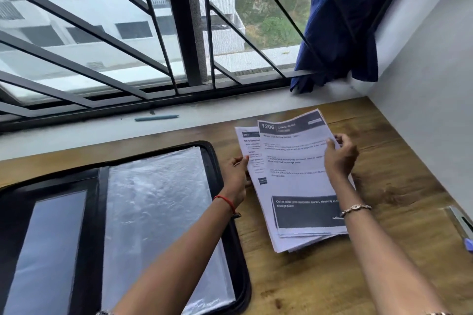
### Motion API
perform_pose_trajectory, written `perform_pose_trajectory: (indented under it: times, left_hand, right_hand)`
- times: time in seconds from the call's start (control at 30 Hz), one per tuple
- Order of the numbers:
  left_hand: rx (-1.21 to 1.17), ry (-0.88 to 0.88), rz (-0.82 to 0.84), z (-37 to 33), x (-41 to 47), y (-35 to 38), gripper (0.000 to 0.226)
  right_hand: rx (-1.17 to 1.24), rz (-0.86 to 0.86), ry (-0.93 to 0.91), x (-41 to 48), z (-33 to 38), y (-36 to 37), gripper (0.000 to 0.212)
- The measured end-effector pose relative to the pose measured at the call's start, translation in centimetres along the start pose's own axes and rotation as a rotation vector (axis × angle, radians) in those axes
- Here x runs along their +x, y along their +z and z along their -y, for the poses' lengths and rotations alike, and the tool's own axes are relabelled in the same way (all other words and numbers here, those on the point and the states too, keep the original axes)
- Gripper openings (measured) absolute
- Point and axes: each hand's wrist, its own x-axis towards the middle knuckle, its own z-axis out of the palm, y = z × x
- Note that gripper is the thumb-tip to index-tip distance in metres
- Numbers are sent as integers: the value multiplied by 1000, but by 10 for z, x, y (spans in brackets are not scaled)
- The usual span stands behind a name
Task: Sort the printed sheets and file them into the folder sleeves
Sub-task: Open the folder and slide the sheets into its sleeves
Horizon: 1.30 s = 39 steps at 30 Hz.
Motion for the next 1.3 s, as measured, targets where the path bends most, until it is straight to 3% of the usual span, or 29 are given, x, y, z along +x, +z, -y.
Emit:
perform_pose_trajectory:
  times: [0.17,0.33,0.43,0.53,0.63,0.73,0.8,0.87,0.93,1.07,1.2,1.3]
  left_hand:
    - [184,83,59,3,-6,2,20]
    - [336,231,48,-11,-11,-3,17]
    - [270,255,189,-31,-24,-10,12]
    - [257,256,300,-45,-27,-30,49]
    - [257,359,261,-57,-33,-60,46]
    - [160,400,208,-69,-40,-97,44]
    - [97,405,165,-73,-42,-123,46]
    - [80,393,107,-77,-44,-143,49]
    - [85,368,65,-80,-44,-159,47]
    - [227,344,-44,-82,-36,-185,28]
    - [661,454,-390,-81,-21,-220,29]
    - [937,526,-380,-82,-11,-241,33]
  right_hand:
    - [-6,-32,2,10,-1,-9,13]
    - [282,-1,251,22,10,-7,16]
    - [436,62,351,19,28,3,16]
    - [547,176,376,2,52,19,18]
    - [541,370,322,-17,75,29,20]
    - [541,785,289,-30,95,34,11]
    - [463,1052,269,-42,105,40,27]
    - [447,1184,271,-59,111,50,35]
    - [469,1211,282,-76,117,60,33]
    - [439,1093,249,-88,125,79,39]
    - [514,1014,272,-83,126,85,36]
    - [630,1007,337,-78,128,82,41]
